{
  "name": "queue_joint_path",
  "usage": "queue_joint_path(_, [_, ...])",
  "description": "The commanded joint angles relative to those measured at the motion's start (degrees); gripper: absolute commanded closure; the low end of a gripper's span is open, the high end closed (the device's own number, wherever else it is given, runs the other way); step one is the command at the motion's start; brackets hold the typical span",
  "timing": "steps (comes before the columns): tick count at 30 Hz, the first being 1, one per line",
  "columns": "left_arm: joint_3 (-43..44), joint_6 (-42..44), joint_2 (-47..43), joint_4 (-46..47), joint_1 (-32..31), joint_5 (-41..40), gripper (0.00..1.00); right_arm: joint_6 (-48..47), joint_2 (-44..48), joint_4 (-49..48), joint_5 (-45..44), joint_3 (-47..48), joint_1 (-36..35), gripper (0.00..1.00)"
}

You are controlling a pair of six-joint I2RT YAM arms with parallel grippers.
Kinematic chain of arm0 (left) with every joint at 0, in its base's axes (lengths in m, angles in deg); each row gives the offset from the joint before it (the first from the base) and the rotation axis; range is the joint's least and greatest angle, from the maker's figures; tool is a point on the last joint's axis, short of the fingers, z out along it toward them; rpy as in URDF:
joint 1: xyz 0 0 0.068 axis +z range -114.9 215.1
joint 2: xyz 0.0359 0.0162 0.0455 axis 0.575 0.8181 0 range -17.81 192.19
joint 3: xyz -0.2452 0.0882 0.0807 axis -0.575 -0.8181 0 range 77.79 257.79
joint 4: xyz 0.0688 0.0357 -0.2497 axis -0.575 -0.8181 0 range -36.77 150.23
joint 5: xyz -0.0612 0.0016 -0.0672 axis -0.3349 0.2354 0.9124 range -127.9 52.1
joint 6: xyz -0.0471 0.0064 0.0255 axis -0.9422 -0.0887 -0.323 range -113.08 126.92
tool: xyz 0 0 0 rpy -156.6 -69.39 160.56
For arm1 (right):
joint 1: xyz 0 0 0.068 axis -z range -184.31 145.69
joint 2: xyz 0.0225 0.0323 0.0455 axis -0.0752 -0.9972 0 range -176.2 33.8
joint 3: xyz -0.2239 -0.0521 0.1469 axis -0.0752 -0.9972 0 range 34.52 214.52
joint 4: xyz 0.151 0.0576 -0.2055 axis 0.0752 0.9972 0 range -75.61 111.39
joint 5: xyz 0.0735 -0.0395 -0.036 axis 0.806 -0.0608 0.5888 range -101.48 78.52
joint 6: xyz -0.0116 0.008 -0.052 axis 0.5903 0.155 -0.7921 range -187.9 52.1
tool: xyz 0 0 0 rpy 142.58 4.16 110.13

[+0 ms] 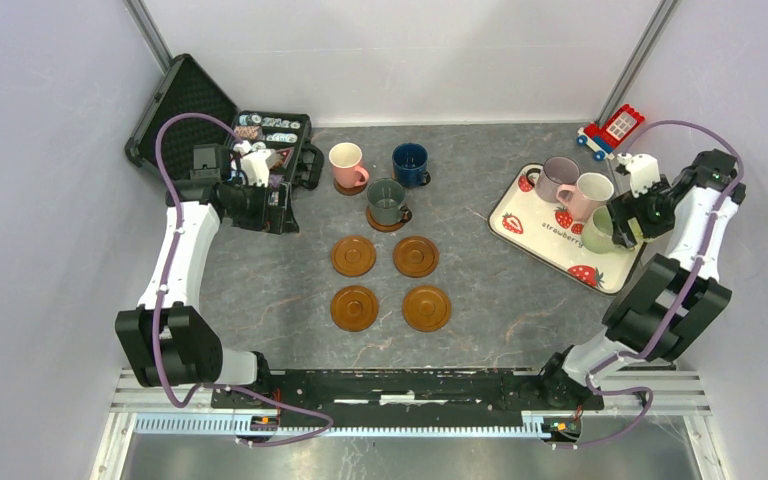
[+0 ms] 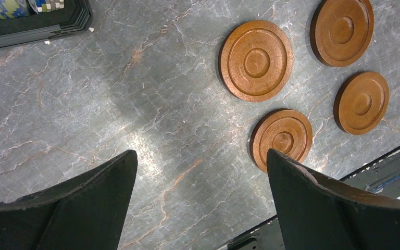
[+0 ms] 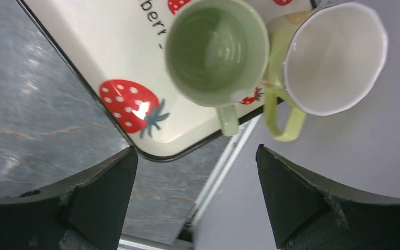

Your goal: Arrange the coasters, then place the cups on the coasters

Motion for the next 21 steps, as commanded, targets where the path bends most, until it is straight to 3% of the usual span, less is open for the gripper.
queue_joint_path(1, [2.0, -0.6, 0.4, 1.4, -0.5, 2.0, 0.0, -13.8, -2.9, 3.5, -1.4, 4.5, 1.7, 0.09])
queue_joint_path(8, [6.3, 1.0, 1.7, -1.3, -0.8, 0.9, 0.0, -22.1, -6.3, 1.6, -3.1, 1.4, 2.2, 0.15])
queue_joint_path(21, [9.1, -0.2, 3.6, -1.4, -2.4, 0.1, 0.0, -24.8, -9.3, -8.0, -4.4, -4.9, 2.1, 0.17])
